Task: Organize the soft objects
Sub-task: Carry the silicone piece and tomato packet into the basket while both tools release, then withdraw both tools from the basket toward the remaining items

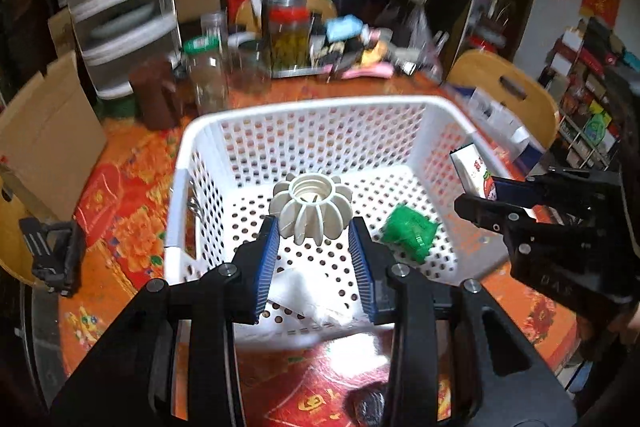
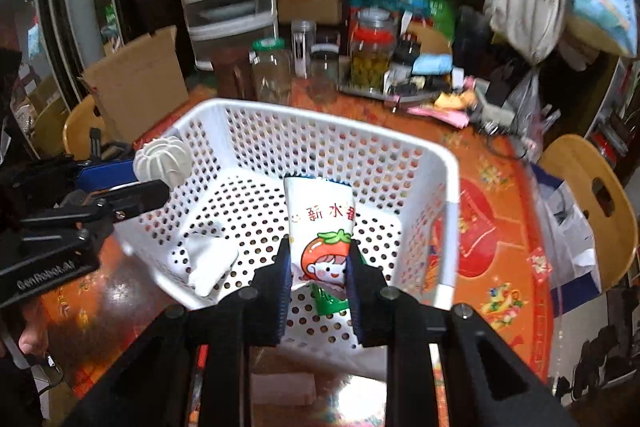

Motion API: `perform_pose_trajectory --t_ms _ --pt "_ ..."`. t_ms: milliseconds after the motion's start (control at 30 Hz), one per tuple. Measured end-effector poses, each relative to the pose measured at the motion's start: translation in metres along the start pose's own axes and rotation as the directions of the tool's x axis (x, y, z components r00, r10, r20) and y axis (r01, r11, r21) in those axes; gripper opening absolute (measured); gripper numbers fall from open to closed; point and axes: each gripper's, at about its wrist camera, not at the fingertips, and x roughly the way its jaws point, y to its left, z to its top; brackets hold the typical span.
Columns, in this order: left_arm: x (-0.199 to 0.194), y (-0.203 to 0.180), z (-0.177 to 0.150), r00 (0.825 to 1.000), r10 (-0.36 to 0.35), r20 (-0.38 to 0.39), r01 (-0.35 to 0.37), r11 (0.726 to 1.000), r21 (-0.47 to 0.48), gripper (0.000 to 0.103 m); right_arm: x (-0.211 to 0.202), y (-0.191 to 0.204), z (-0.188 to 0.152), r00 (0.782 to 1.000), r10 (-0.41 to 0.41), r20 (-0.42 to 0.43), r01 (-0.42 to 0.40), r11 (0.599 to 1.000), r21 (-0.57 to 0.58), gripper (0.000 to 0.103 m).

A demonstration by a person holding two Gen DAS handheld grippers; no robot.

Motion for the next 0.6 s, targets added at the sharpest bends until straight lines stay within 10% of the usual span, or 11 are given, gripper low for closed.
perform_pose_trajectory --t_ms 367,500,600 --pt "0.064 0.021 0.000 0.991 0.019 -0.131 -0.026 0.999 -0.048 0.037 0.043 -0.011 0.009 0.994 -0.077 -0.071 0.080 0.996 0.033 0.032" --pt "0.046 0.025 -0.005 0.998 0.034 -0.046 -0.037 0.997 -0.070 0.082 0.020 -0.016 0.009 0.998 -0.062 0.012 0.061 0.996 0.062 0.067" --pt "0.019 0.026 -0.009 1.000 0.009 0.004 -0.009 0.997 -0.083 0.083 -0.004 -0.016 0.002 0.996 -0.058 0.061 0.055 0.997 0.059 0.073"
